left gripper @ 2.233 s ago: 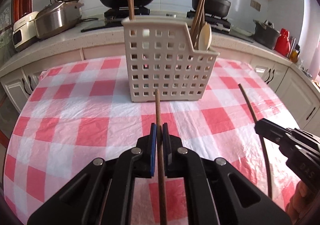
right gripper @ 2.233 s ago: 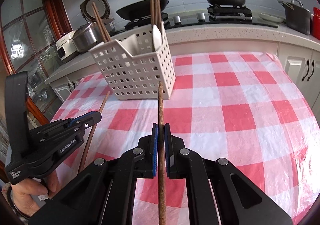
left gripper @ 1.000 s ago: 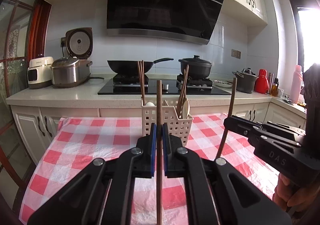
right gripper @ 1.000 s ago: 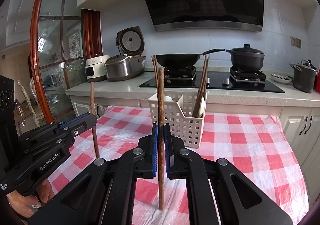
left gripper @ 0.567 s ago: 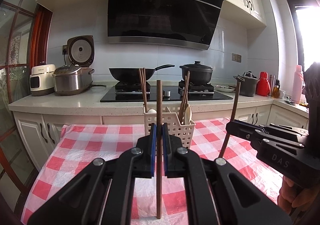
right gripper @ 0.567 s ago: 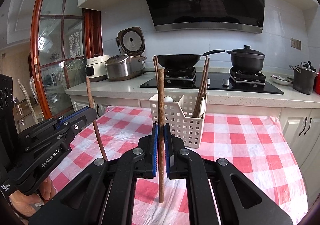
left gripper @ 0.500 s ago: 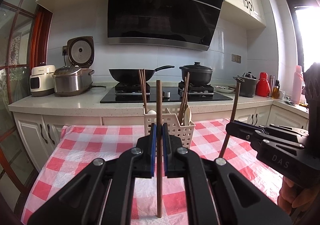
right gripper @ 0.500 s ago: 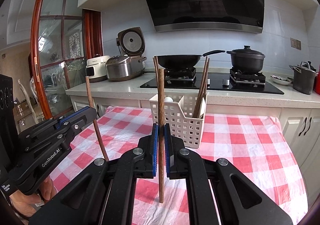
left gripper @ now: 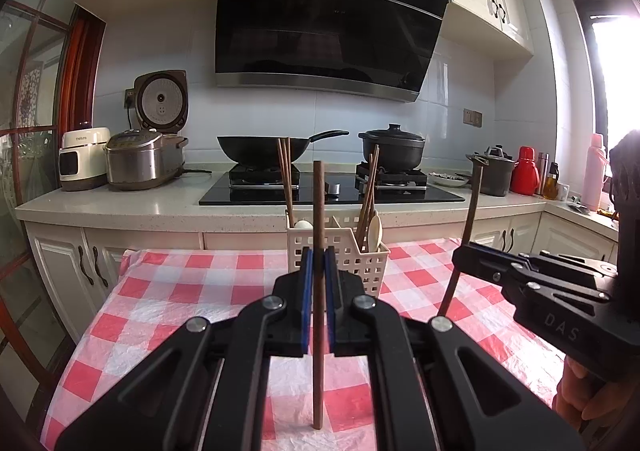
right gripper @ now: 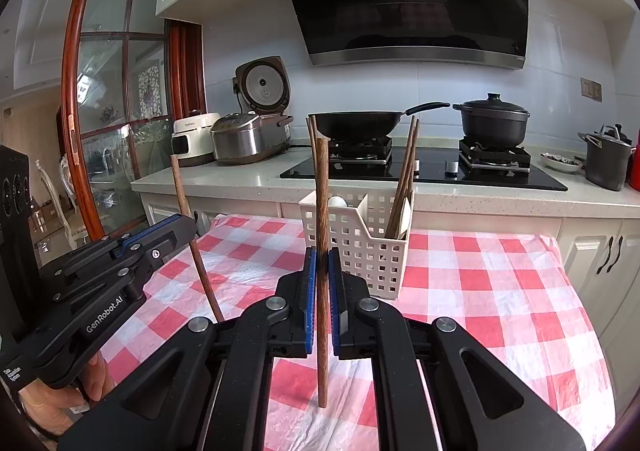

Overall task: Organize utensils
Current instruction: 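Lift both chopsticks upright and carry them over the white basket, then lower both chopsticks into the basket and open both tools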

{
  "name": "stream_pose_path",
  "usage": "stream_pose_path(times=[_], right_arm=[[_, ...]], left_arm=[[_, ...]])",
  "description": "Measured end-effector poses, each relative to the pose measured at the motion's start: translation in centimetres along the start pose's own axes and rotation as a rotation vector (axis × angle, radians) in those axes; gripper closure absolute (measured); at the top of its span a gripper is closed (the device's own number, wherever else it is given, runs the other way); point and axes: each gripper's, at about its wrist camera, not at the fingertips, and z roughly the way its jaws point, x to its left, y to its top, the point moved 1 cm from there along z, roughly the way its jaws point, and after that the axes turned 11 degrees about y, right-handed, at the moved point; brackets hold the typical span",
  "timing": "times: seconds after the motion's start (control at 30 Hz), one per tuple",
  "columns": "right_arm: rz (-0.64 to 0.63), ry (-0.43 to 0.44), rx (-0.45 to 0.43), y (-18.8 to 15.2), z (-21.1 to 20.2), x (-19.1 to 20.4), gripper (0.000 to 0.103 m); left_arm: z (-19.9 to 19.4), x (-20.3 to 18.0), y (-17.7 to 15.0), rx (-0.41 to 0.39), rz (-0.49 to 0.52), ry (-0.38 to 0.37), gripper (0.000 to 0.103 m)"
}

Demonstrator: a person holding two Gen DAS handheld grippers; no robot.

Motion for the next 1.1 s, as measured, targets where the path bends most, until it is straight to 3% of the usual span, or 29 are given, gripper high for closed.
stream_pose_path(times=[0.53, 0.77, 1.1], right_arm=[[0.002, 0.012, -0.002, 3.0, 1.8, -1.4, 0.097], [0.004, -0.014, 0.006, 6.8, 3.8, -3.5, 0.097], [0.027, -0.062, -0.004, 14.5, 7.1, -6.5, 0.097]], left_arm=[[1.3, 0.0, 2.7, -0.008, -0.004, -0.043, 0.097], [4.7, -0.1, 7.0, 0.008, -0.006, -0.067, 0.097], [9.4, -1.4, 16.8, -0.036, 0.005, -0.031, 0.097]])
